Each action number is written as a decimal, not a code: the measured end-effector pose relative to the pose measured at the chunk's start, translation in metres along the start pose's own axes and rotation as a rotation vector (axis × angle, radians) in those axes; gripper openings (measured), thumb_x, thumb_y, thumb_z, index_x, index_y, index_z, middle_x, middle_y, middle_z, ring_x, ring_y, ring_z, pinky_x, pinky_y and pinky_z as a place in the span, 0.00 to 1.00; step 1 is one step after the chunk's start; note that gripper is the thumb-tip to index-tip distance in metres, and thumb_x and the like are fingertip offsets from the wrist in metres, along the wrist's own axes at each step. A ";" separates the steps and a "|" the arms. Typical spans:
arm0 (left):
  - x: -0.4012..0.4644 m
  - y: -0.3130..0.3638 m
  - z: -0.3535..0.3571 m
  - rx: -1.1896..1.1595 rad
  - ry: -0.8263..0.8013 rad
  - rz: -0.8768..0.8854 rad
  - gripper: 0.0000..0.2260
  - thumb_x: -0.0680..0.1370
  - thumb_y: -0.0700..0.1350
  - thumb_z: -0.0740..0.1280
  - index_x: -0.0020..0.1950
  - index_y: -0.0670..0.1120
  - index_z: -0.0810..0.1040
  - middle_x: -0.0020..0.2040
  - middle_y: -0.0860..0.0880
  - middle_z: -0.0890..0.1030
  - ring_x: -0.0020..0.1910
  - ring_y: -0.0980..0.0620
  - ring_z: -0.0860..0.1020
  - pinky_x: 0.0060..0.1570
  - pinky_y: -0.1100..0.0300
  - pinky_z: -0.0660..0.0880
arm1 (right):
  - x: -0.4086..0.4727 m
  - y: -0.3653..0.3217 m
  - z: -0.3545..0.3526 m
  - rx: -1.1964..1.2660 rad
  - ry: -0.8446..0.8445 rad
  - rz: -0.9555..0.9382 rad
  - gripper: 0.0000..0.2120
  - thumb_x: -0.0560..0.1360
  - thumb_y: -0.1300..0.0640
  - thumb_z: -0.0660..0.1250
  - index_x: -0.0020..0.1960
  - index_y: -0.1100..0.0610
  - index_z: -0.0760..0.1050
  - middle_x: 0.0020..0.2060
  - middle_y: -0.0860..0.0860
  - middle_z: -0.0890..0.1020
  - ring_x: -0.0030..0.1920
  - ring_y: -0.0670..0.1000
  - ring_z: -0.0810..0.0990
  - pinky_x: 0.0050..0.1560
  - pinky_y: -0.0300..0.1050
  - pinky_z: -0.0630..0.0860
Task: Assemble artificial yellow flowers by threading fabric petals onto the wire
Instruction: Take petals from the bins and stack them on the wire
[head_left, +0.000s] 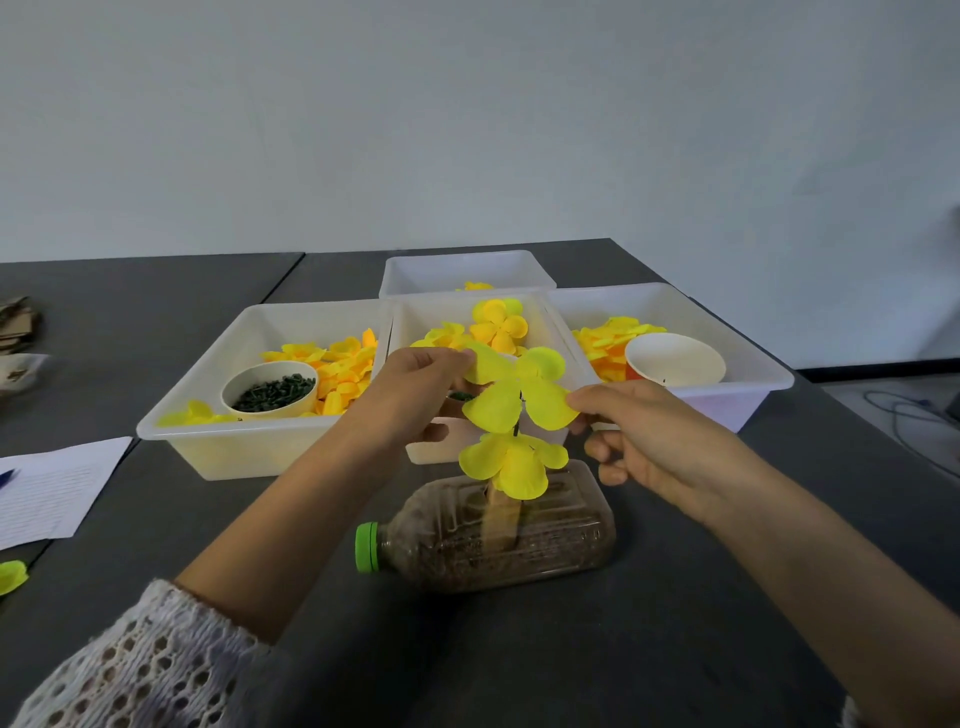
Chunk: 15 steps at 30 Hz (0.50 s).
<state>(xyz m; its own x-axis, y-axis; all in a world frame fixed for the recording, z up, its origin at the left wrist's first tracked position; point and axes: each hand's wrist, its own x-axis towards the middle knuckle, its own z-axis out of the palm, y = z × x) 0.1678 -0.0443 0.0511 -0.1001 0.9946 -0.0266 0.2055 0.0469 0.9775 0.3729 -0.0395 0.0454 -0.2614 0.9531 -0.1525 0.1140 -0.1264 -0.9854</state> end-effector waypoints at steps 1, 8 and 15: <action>0.002 0.000 0.001 0.029 0.014 0.006 0.13 0.83 0.50 0.60 0.44 0.47 0.80 0.32 0.57 0.81 0.29 0.61 0.78 0.27 0.65 0.67 | 0.001 0.002 0.000 -0.024 0.015 0.004 0.07 0.78 0.57 0.64 0.44 0.60 0.77 0.33 0.50 0.76 0.28 0.46 0.66 0.24 0.38 0.62; 0.007 -0.004 0.006 0.055 -0.008 0.001 0.13 0.83 0.44 0.61 0.42 0.42 0.79 0.33 0.50 0.79 0.25 0.57 0.76 0.24 0.66 0.71 | 0.008 0.016 -0.003 -0.054 0.034 0.037 0.11 0.79 0.56 0.63 0.40 0.57 0.78 0.28 0.47 0.77 0.28 0.46 0.66 0.23 0.38 0.63; 0.011 -0.003 0.007 0.038 -0.048 0.066 0.15 0.84 0.44 0.60 0.51 0.33 0.78 0.38 0.44 0.78 0.25 0.56 0.75 0.27 0.67 0.73 | 0.009 0.019 -0.007 0.007 0.047 -0.018 0.10 0.79 0.56 0.64 0.43 0.60 0.79 0.31 0.49 0.76 0.27 0.44 0.67 0.23 0.37 0.63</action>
<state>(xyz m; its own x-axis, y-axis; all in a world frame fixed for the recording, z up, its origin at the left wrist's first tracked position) 0.1733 -0.0331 0.0460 -0.0389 0.9989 0.0268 0.2474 -0.0163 0.9688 0.3791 -0.0315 0.0255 -0.2177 0.9672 -0.1310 0.1031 -0.1107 -0.9885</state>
